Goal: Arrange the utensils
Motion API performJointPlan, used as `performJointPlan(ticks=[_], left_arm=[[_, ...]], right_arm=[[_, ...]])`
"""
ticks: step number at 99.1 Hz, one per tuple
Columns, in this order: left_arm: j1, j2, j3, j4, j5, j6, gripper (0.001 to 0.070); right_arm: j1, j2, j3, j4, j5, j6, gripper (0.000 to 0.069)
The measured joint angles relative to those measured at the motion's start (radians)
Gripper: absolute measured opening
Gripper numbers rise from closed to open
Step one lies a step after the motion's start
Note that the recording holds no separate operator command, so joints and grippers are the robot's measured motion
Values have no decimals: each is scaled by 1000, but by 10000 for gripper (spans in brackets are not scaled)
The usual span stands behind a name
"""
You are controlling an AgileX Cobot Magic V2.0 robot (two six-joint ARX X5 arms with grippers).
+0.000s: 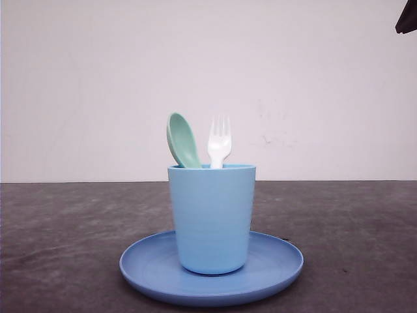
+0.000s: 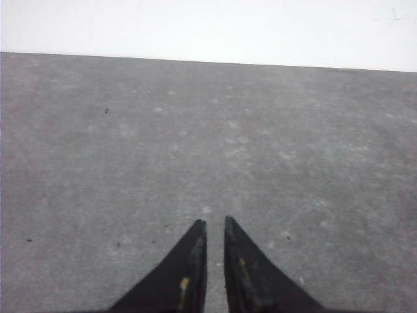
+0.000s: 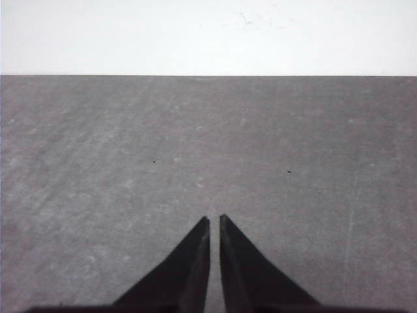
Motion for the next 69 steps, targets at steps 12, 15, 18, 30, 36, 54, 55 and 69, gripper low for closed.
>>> performJointPlan(ticks=[12,15,18,30,36,54,55,69], left_arm=[[0,0,0,0,0,0,24],[0,0,0,0,0,0,24],[0,0,0,0,0,0,24],[0,0,0,0,0,0,24],[0,0,0,0,0,0,24],[0,0,0,0,0,0,24],[0,0,0,0,0,0,24],[0,0,0,0,0,0,24]], right_arm=[[-8,-1,0,-1,18,-7,27],[-16,-7,-2,-3,19,-14,27],[-29,-19,-8,-2,18,-26,27],[-80,-115,-78,-21,7,-48,26],[-104,-172,-134,-25,2,-54,26],[-166,-364,-320,-29,-5,-60,26],[-167,-376,-330,-29,-4,-60,26],[-175,-529,-456,-23,13,-63,26]])
